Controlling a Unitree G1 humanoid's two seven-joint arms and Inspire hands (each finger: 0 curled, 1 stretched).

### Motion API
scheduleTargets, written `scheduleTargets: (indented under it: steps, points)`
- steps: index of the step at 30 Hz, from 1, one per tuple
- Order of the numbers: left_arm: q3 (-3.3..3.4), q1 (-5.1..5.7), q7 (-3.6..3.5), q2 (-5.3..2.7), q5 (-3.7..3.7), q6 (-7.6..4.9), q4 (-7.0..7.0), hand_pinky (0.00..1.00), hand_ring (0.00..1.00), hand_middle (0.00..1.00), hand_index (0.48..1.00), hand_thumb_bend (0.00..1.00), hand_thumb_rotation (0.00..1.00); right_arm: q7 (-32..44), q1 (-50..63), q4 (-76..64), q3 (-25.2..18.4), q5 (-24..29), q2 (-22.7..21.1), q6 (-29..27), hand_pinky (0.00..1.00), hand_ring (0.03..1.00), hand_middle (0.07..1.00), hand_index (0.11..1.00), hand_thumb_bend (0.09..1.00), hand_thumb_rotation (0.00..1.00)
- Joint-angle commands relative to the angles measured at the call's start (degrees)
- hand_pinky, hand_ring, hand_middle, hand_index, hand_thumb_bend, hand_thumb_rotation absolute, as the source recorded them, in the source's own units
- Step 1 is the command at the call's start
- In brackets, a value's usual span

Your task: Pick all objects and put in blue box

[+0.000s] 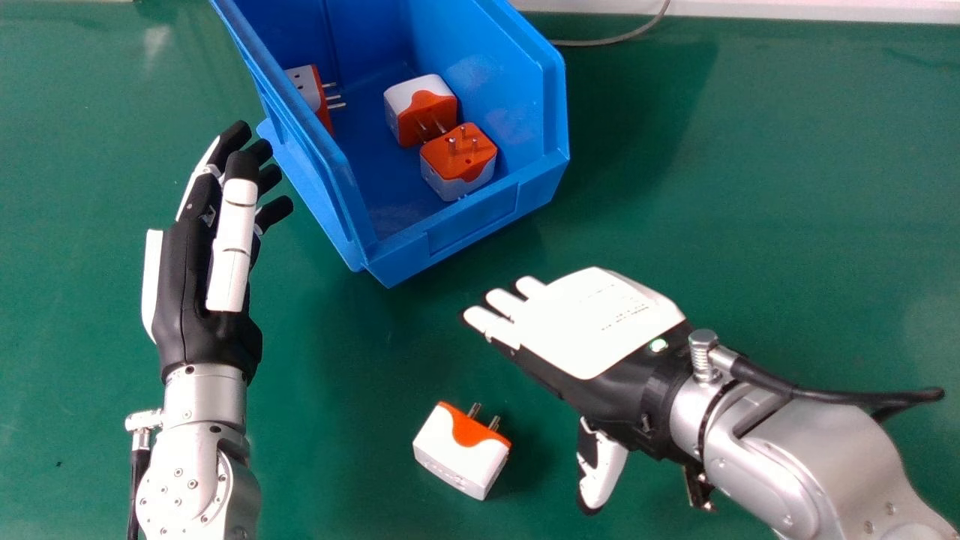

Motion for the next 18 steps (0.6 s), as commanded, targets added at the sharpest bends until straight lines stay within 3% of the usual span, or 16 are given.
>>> scheduleTargets:
  steps: [1, 7, 11, 13, 16, 18]
  points:
    - [-0.15, -0.58, 0.01, 0.01, -0.41, -0.63, -1.04, 0.8, 0.85, 0.86, 0.863, 0.65, 0.78, 0.26, -1.45, -1.93, 0.57, 0.71, 0.43, -0.66, 0.82, 0.988, 1.0, 0.967, 0.81, 0.13]
    - [-0.34, -0.61, 0.52, 0.16, 0.51, -1.06, -0.78, 0.8, 0.85, 0.86, 0.862, 0.65, 0.78, -0.49, -2.44, -1.11, 3.29, -0.2, 2.12, -1.44, 0.82, 0.984, 1.0, 0.967, 0.822, 0.14]
    - [-0.27, -0.4, 0.62, 0.13, 0.33, -0.82, -1.05, 0.8, 0.85, 0.86, 0.862, 0.65, 0.78, 0.14, -2.94, -0.92, 4.81, 0.22, 2.59, -1.84, 0.81, 0.982, 0.999, 0.965, 0.82, 0.13]
    - [-0.21, -0.33, 0.28, 0.15, -0.21, -0.6, -1.19, 0.8, 0.86, 0.86, 0.863, 0.65, 0.78, 0.75, -3.15, -1.03, 5.37, 0.15, 2.82, -1.68, 0.8, 0.976, 0.994, 0.961, 0.801, 0.1]
    - [-0.23, -0.28, 0.27, 0.35, -0.05, -0.73, -1.17, 0.8, 0.86, 0.87, 0.864, 0.64, 0.79, 0.08, -3.17, -0.71, 5.87, -0.11, 3.09, -1.64, 0.79, 0.973, 0.993, 0.959, 0.799, 0.08]
    - [-0.24, -0.15, 0.31, 0.21, -0.35, 0.0, -1.8, 0.8, 0.86, 0.87, 0.865, 0.64, 0.79, -0.88, -3.14, -0.39, 5.93, -0.13, 3.1, -1.8, 0.78, 0.971, 0.991, 0.957, 0.799, 0.07]
